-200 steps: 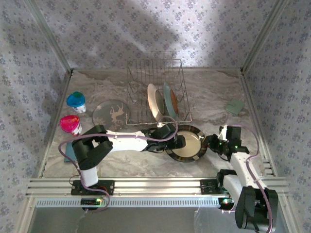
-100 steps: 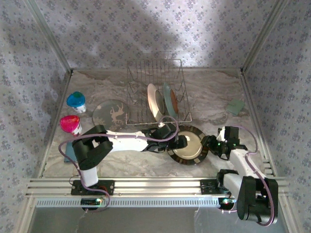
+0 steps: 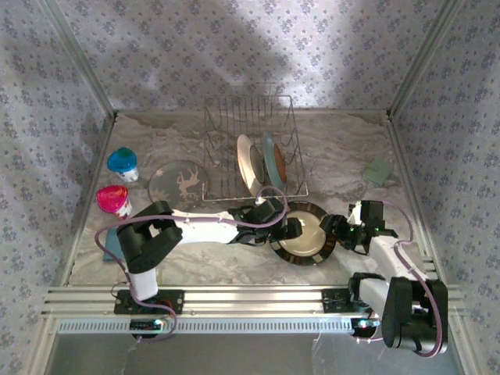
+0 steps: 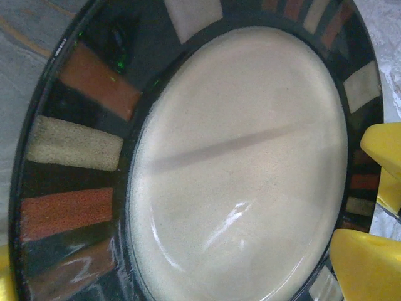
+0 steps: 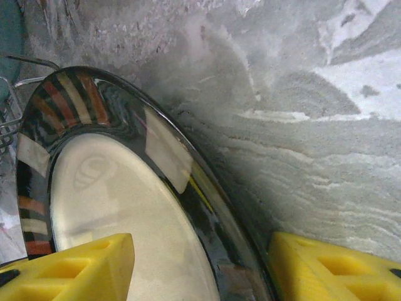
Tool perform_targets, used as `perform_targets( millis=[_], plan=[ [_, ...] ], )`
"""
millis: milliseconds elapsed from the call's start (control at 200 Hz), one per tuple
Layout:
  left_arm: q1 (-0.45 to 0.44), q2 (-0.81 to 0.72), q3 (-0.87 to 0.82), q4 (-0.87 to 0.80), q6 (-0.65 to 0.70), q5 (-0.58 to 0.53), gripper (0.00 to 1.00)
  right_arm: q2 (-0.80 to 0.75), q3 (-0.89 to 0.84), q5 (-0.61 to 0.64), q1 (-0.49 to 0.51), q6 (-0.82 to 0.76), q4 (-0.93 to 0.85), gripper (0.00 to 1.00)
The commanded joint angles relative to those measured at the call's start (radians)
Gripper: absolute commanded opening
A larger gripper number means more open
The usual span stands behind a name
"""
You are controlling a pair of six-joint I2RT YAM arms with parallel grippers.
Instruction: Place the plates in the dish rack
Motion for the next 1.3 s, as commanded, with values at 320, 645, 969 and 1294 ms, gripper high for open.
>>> perform_targets(
  millis=[320,645,969,1294],
  plan=[
    [-0.020,0.015,0.050,0.126,-0.012,0.066,0.99,0.073,-0.027,-0.135,0.063,0.032,0.132,0.43],
    [-0.021,0.009,0.043,0.133,-0.014,0.068,0.99,-0.065,0.023,-0.140,0.054,0.044,0.007,0.13],
    [-0.021,-0.028,0.024,0.125,-0.008,0.061,0.99,-0.193,0.075,-0.065,0.049,0.033,-0.195,0.00],
    [-0.021,-0.109,0.005,0.064,0.018,0.033,0.99,-0.303,0.186,0.009,0.039,-0.008,-0.412,0.00]
  ],
)
